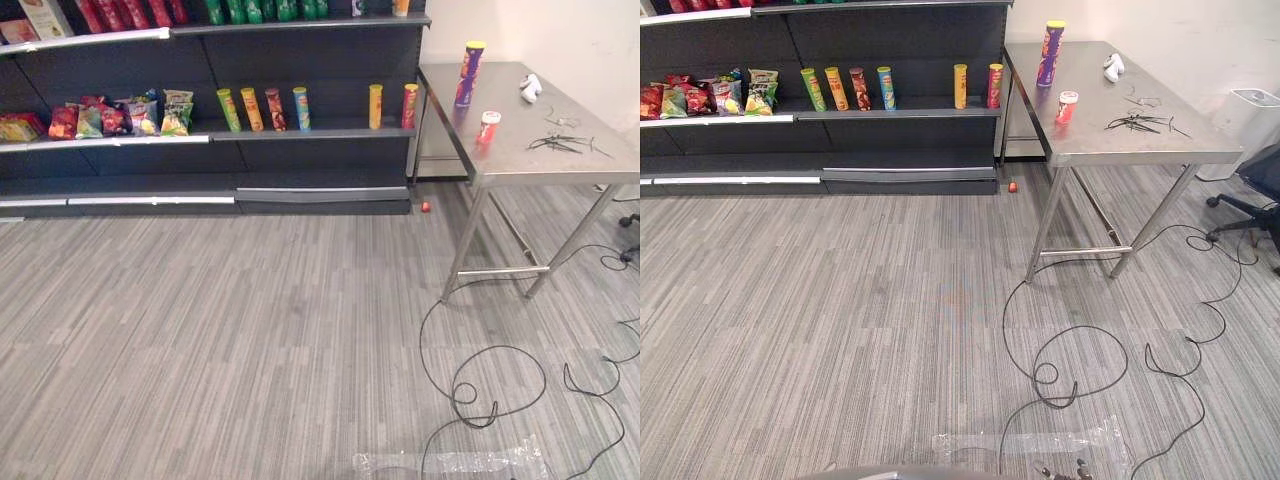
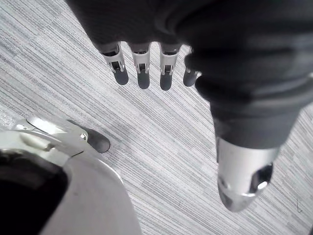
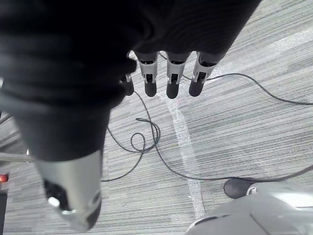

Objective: Put the gum and the chips on the shelf.

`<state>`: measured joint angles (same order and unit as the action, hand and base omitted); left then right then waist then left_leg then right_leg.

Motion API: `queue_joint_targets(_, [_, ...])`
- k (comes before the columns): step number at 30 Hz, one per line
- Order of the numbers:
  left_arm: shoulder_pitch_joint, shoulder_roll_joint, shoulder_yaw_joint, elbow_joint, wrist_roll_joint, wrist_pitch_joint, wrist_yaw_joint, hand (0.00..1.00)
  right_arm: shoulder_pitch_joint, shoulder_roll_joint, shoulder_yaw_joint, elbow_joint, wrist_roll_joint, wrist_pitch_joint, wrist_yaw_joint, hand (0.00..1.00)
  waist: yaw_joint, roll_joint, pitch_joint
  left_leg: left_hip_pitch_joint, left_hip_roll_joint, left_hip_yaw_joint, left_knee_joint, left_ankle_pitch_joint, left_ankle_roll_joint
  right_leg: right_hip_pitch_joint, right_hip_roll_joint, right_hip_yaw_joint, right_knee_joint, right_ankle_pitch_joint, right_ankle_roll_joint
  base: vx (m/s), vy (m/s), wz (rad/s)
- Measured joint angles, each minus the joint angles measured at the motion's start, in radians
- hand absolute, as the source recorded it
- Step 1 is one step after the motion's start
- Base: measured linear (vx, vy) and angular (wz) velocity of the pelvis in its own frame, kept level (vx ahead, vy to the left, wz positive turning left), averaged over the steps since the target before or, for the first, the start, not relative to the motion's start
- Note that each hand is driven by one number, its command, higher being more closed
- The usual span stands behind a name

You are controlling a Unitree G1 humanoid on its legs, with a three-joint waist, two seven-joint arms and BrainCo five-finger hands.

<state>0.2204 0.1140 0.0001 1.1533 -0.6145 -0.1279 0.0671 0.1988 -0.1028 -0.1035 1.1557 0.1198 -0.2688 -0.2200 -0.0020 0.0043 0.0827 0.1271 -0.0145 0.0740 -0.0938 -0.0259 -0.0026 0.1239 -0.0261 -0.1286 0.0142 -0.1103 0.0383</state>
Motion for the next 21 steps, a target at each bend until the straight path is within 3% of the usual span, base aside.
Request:
queue_joint_targets(5, [-0.007, 0.003, 0.006, 0.0, 0.0, 0.0, -0.015, 0.0, -0.01, 0.003, -0.006, 0.0, 0.038, 0.001, 0.046, 0.0, 0.001, 0.001, 0.009, 0.015, 0.002, 0.004, 0.0, -0.009, -0.014, 0.02, 0.001, -0.006, -0.013, 0.003, 0.005, 0.06, -0.022, -0.01])
queue_joint_targets(6, [-0.009, 0.003, 0.006, 0.0, -0.001, 0.001, -0.016, 0.0, -0.012, 0.003, -0.006, 0.0, 0.054, 0.001, 0.06, 0.0, 0.001, -0.01, 0.019, 0.021, 0.003, 0.005, 0.0, -0.011, -0.017, 0.024, 0.002, -0.006, -0.013, 0.003, 0.005, 0.0, -0.026, -0.04])
queue_joint_targets(7, [-0.01, 0.004, 0.005, 0.0, -0.003, 0.007, -0.016, 0.0, -0.016, 0.003, -0.006, 0.0, 0.06, 0.001, 0.07, 0.0, 0.001, 0.002, 0.016, 0.024, 0.003, 0.006, 0.0, -0.011, -0.017, 0.026, 0.002, -0.006, -0.013, 0.003, 0.005, 0.0, 0.0, 0.0])
queue_joint_targets(9, [-0.012, 0.005, 0.006, 0.0, -0.011, 0.014, -0.017, 0.0, -0.022, 0.003, -0.006, 0.0, 0.082, 0.001, 0.081, 0.0, 0.0, -0.007, 0.027, 0.024, 0.003, 0.007, 0.0, -0.011, -0.018, 0.027, 0.002, -0.006, -0.013, 0.003, 0.005, -0.03, -0.02, -0.02])
queue_joint_targets(10, [-0.014, 0.005, 0.006, 0.0, -0.01, 0.016, -0.018, 0.0, -0.023, 0.003, -0.006, -0.001, 0.089, 0.002, 0.086, 0.0, 0.0, 0.0, 0.026, 0.026, 0.003, 0.008, 0.0, -0.011, -0.018, 0.028, 0.002, -0.006, -0.013, 0.003, 0.005, -0.05, -0.021, -0.02])
queue_joint_targets(14, [-0.019, 0.006, 0.005, 0.0, -0.008, 0.02, -0.021, 0.0, -0.034, 0.001, -0.005, -0.001, 0.118, 0.05, 0.1, 0.0, 0.002, -0.01, 0.039, 0.034, 0.005, 0.023, 0.0, -0.01, -0.016, 0.034, 0.003, -0.004, -0.013, 0.002, 0.006, -0.07, -0.021, -0.04])
queue_joint_targets(15, [-0.019, 0.007, 0.005, 0.0, -0.005, 0.023, -0.019, 0.0, -0.037, 0.001, -0.005, -0.001, 0.119, 0.05, 0.1, 0.0, 0.002, -0.001, 0.035, 0.035, 0.005, 0.024, -0.001, -0.009, -0.014, 0.035, 0.003, -0.004, -0.012, 0.002, 0.006, -0.07, -0.021, -0.04])
queue_joint_targets(21, [-0.019, 0.006, -0.002, 0.0, 0.002, 0.033, 0.035, 0.0, -0.038, -0.001, 0.004, -0.001, 0.114, 0.045, 0.1, 0.0, 0.002, -0.008, 0.04, 0.036, 0.006, 0.021, -0.007, -0.001, -0.01, 0.036, 0.003, -0.009, -0.012, 0.002, 0.005, -0.05, -0.022, 0.02])
